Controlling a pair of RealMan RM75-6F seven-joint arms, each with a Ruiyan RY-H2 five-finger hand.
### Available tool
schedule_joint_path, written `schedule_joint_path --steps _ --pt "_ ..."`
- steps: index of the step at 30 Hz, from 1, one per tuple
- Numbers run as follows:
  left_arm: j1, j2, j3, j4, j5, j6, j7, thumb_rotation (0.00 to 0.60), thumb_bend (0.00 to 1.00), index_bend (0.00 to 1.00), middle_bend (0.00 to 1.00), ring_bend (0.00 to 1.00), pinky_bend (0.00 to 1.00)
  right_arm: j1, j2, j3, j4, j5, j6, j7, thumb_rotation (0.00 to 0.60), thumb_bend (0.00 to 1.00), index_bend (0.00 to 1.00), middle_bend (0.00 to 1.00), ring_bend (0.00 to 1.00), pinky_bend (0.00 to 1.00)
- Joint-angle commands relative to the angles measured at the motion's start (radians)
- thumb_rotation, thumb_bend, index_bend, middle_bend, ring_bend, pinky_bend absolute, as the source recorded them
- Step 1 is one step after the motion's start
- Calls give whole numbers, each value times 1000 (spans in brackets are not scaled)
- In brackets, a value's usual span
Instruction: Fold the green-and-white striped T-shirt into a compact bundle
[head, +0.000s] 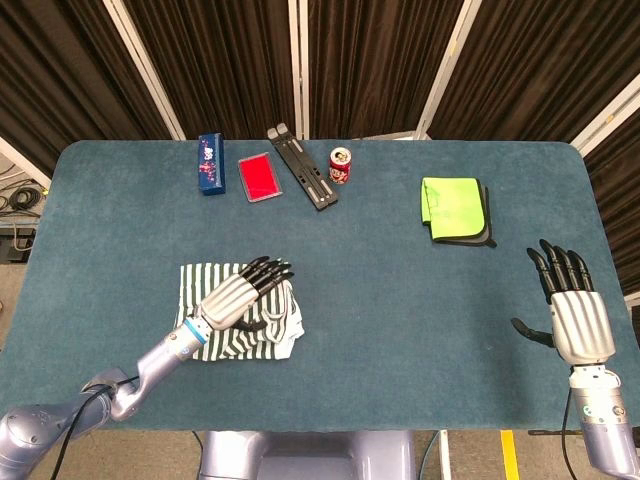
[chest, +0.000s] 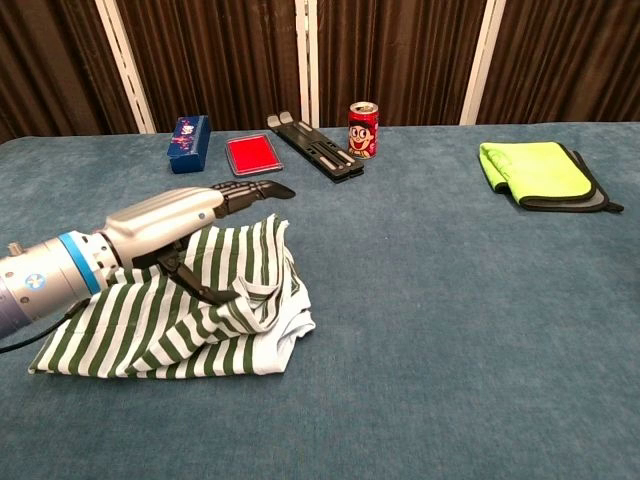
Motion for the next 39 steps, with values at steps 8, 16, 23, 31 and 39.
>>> schedule_joint_path --steps 8,16,23,31,39 --pt "-4 -17 25 -74 32 -13 29 600 226 0 0 0 0 -7 9 3 -6 0 12 12 600 0 15 0 0 0" --pt "12 -18 37 -127 49 9 30 600 226 0 0 0 0 -10 15 2 -14 -7 18 17 600 0 14 0 0 0" --pt "25 2 3 -174 49 80 41 600 226 0 0 0 0 -14 20 1 -17 -9 20 30 600 0 14 0 0 0" --pt "82 171 -37 -354 -19 121 124 600 187 0 0 0 0 -17 25 1 -10 3 15 38 600 0 15 0 0 0" --pt "248 476 -29 -710 -159 197 395 600 123 0 0 0 0 -17 25 1 -4 15 4 12 600 0 14 0 0 0"
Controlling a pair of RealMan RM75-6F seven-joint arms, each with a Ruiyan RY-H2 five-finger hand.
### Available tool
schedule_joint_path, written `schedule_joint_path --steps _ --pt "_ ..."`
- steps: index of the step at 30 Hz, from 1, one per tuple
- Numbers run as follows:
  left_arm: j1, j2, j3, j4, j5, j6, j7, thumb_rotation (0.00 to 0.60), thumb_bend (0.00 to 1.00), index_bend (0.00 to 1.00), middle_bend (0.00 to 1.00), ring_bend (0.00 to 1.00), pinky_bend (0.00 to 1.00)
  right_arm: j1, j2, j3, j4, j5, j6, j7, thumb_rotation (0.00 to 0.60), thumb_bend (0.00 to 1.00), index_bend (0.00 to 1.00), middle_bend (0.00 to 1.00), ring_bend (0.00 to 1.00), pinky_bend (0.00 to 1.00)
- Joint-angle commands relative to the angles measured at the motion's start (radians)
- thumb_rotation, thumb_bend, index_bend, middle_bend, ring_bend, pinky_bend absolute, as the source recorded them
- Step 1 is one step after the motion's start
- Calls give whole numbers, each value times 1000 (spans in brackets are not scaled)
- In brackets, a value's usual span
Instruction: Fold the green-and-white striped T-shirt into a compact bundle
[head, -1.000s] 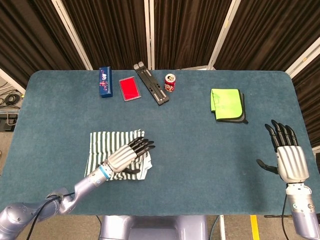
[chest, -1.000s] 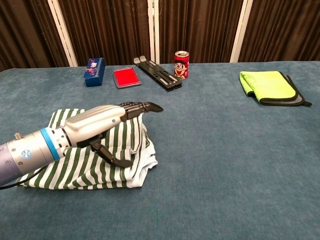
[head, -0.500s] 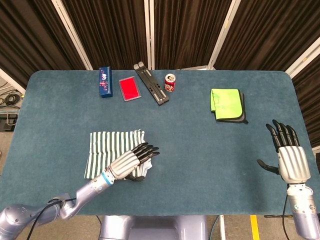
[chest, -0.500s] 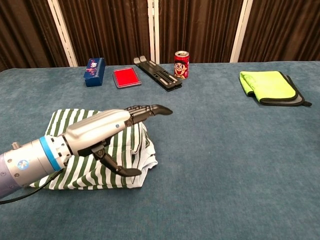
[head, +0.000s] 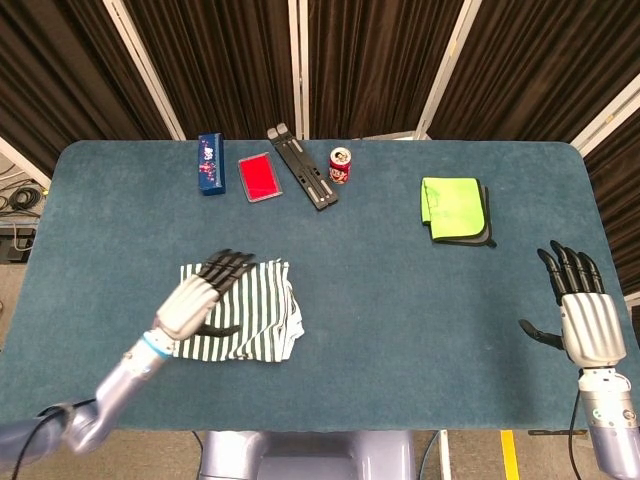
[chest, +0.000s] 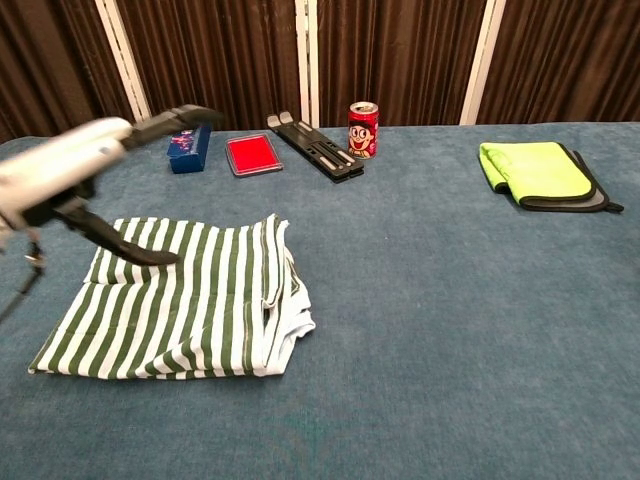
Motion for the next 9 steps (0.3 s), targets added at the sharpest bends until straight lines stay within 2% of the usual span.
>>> schedule_joint_path --steps 1,9 --pt "123 173 4 -202 -107 61 189 600 123 0 0 0 0 -1 3 1 -2 8 -3 -14 600 0 14 0 0 0" --pt "281 308 18 -395 -221 165 368 600 123 0 0 0 0 -11 21 4 -28 15 13 -76 600 0 6 0 0 0"
